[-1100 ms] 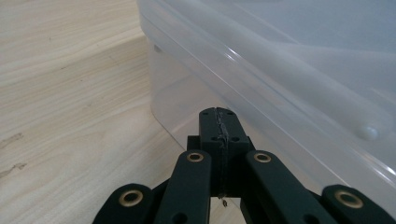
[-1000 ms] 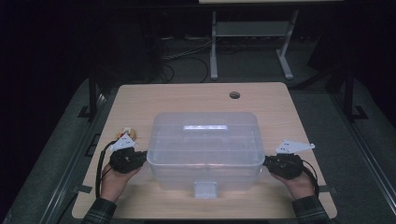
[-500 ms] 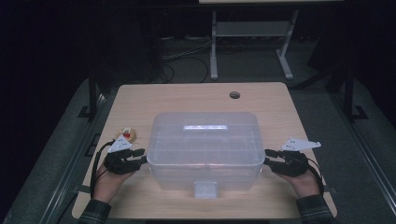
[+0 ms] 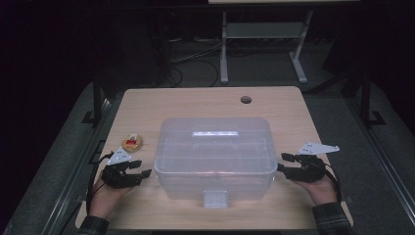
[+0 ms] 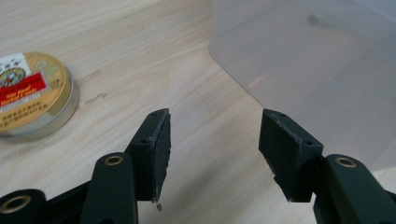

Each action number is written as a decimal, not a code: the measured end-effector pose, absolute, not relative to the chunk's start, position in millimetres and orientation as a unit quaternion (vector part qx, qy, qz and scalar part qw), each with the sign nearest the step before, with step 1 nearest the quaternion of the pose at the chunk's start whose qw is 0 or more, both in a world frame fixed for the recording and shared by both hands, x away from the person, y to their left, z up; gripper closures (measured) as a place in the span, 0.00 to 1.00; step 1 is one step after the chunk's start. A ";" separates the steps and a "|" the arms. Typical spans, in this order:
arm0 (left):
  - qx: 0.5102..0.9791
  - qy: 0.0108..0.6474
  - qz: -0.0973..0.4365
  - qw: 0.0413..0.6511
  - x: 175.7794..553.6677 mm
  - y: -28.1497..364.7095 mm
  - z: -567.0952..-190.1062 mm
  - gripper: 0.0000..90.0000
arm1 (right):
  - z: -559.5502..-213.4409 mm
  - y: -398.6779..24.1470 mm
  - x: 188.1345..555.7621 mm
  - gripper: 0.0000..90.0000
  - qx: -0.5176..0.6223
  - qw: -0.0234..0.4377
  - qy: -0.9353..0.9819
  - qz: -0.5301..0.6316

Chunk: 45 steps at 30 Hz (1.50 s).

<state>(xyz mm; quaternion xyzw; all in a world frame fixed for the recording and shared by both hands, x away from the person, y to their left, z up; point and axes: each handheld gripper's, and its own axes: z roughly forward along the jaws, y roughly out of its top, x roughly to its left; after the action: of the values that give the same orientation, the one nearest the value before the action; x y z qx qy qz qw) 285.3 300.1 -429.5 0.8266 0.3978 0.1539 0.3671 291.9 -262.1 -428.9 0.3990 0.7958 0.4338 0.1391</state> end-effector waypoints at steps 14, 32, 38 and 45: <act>0.830 0.402 0.149 0.357 274.6 309.0 -436.7 0.39 | -418.6 -276.2 288.4 0.45 0.398 0.143 0.789 0.446; 0.836 0.402 0.132 0.348 268.7 307.7 -446.3 0.32 | -378.2 -286.4 283.7 0.45 0.358 0.135 0.793 0.474; 0.839 0.401 0.128 0.346 267.7 307.3 -448.1 0.32 | -368.6 -286.0 283.8 0.44 0.348 0.133 0.793 0.482; 0.841 0.397 0.124 0.346 266.3 307.6 -450.4 0.32 | -351.2 -284.2 285.5 0.44 0.334 0.133 0.791 0.494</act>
<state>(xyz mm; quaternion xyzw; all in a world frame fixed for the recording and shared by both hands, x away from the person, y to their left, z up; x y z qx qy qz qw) 266.3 307.6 -450.4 0.8408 0.3974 0.1242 0.3459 285.5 -284.2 -351.2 0.3343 0.7915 0.4940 0.1334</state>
